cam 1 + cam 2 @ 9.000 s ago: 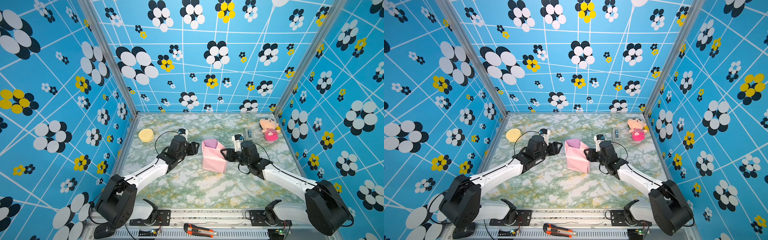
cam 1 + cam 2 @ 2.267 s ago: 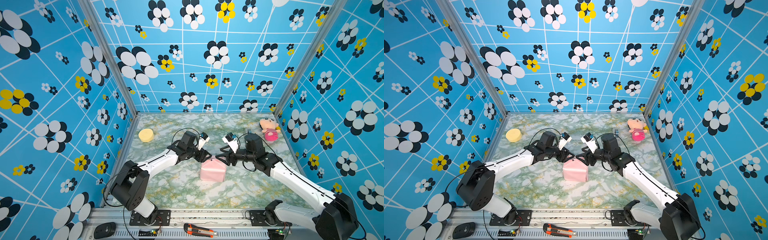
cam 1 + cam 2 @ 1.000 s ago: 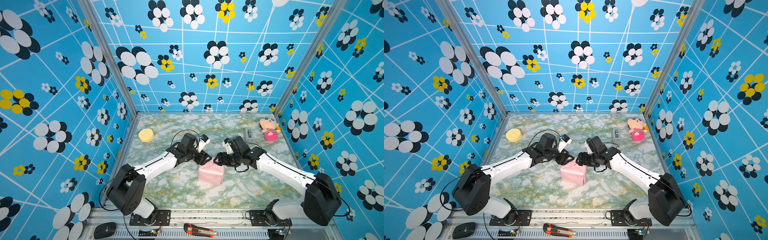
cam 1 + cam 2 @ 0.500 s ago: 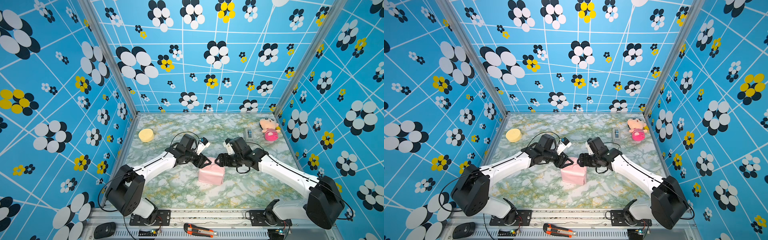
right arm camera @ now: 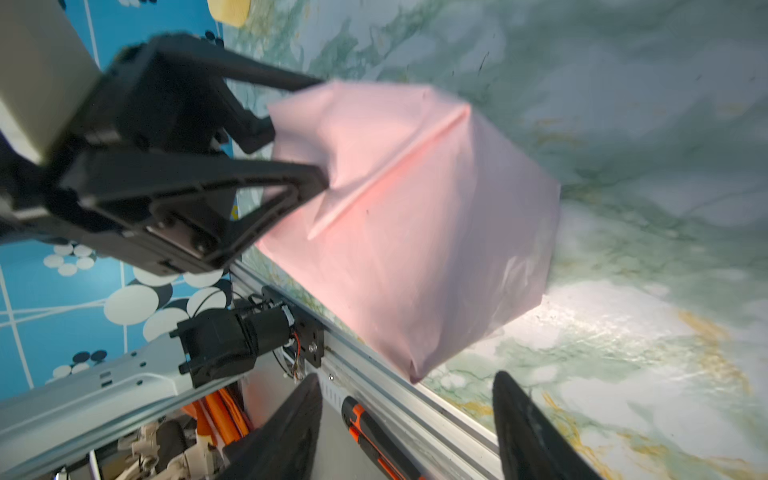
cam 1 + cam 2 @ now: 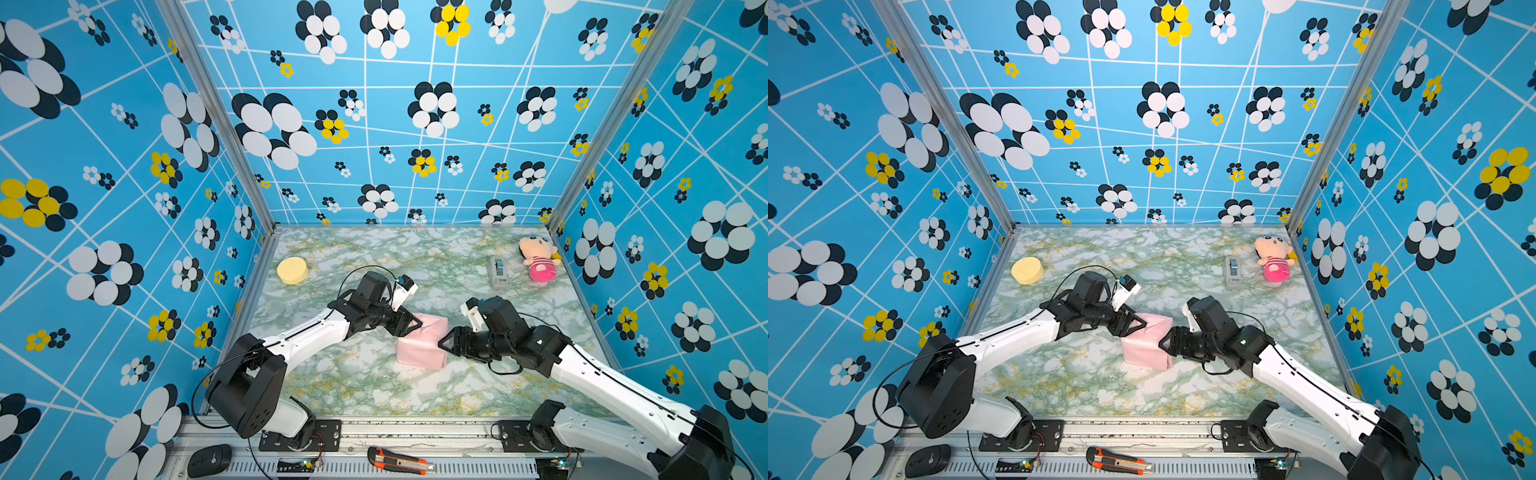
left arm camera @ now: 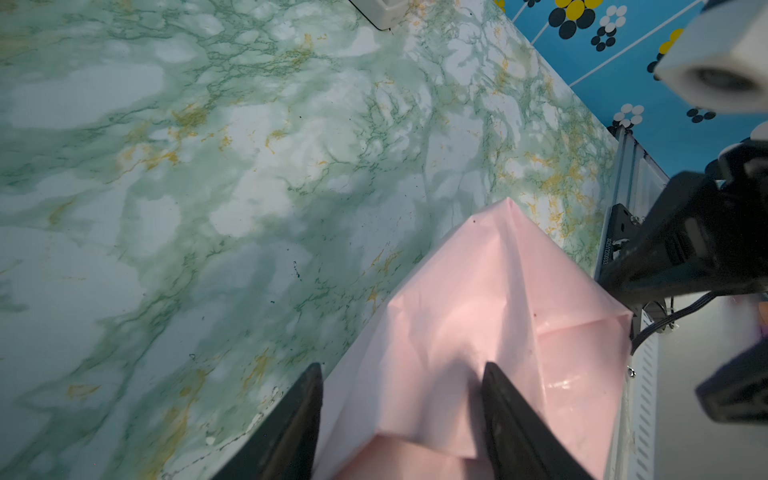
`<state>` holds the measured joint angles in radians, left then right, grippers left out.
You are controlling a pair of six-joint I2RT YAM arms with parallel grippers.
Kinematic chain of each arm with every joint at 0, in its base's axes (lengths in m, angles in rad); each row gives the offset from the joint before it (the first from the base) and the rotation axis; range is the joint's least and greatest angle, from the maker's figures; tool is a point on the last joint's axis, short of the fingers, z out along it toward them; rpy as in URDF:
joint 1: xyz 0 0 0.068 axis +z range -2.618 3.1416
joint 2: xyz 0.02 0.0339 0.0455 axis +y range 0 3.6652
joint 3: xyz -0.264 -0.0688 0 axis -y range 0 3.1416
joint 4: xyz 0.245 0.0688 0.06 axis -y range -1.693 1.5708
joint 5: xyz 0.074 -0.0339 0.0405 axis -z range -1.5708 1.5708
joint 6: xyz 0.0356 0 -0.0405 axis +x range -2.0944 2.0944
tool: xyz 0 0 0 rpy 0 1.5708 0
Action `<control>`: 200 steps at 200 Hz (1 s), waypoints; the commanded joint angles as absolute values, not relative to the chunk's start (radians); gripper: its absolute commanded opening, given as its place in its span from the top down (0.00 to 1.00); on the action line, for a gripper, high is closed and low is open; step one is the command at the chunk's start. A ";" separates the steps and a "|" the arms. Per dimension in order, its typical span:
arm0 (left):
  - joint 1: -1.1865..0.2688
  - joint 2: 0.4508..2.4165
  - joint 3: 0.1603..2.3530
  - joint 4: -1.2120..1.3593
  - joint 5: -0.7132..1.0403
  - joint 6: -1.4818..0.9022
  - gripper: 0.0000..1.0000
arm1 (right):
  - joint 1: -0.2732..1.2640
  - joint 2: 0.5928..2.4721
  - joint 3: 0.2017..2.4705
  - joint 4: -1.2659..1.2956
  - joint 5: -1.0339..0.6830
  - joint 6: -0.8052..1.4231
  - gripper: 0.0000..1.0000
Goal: Wrap the gift box in paper
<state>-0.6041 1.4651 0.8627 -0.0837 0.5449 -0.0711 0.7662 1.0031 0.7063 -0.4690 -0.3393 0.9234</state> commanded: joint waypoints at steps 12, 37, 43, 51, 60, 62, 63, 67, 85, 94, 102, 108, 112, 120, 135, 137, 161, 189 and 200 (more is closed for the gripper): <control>-0.608 1.487 0.813 -0.163 0.435 -0.086 0.40 | 0.838 1.010 0.661 -0.329 -0.406 1.094 0.43; -0.620 1.487 0.818 -0.171 0.436 -0.087 0.40 | 0.843 1.048 0.613 -0.223 -0.352 1.154 0.53; -0.622 1.482 0.818 -0.173 0.438 -0.089 0.40 | 0.843 1.056 0.602 -0.201 -0.320 1.164 0.56; -0.625 1.473 0.816 -0.175 0.438 -0.092 0.40 | 0.836 1.073 0.588 -0.159 -0.294 1.170 0.58; -0.626 1.462 0.814 -0.173 0.442 -0.099 0.40 | 0.822 1.098 0.581 -0.128 -0.280 1.170 0.60; -0.626 1.459 0.812 -0.174 0.444 -0.101 0.40 | 0.819 1.103 0.582 -0.124 -0.279 1.169 0.60; -0.626 1.458 0.813 -0.175 0.444 -0.102 0.40 | 0.818 1.107 0.583 -0.124 -0.279 1.168 0.61; -0.626 1.453 0.812 -0.178 0.445 -0.103 0.40 | 0.808 1.119 0.585 -0.123 -0.281 1.161 0.61; -0.626 1.427 0.809 -0.197 0.435 -0.110 0.40 | 0.764 1.154 0.609 -0.156 -0.274 1.121 0.64; -0.626 1.414 0.806 -0.207 0.431 -0.112 0.40 | 0.740 1.160 0.618 -0.172 -0.266 1.098 0.64; -0.626 1.404 0.802 -0.212 0.424 -0.116 0.40 | 0.720 1.161 0.628 -0.182 -0.264 1.076 0.65; -0.625 1.396 0.799 -0.215 0.421 -0.120 0.40 | 0.702 1.164 0.637 -0.187 -0.264 1.058 0.65; -0.624 1.392 0.798 -0.217 0.419 -0.123 0.40 | 0.692 1.166 0.644 -0.193 -0.262 1.048 0.65; -0.624 1.384 0.794 -0.219 0.412 -0.131 0.40 | 0.673 1.170 0.657 -0.200 -0.262 1.022 0.65; -0.624 1.375 0.785 -0.206 0.405 -0.156 0.40 | 0.644 1.193 0.685 -0.199 -0.269 0.975 0.65; -0.624 1.375 0.784 -0.203 0.405 -0.159 0.40 | 0.640 1.197 0.689 -0.196 -0.272 0.967 0.65; -0.624 1.378 0.776 -0.170 0.410 -0.198 0.41 | 0.599 1.273 0.744 -0.161 -0.328 0.902 0.65; -0.626 1.362 0.761 -0.139 0.368 -0.252 0.41 | 0.581 1.351 0.793 -0.073 -0.385 0.867 0.65; -0.627 1.354 0.748 -0.119 0.344 -0.271 0.41 | 0.566 1.379 0.819 -0.052 -0.411 0.848 0.65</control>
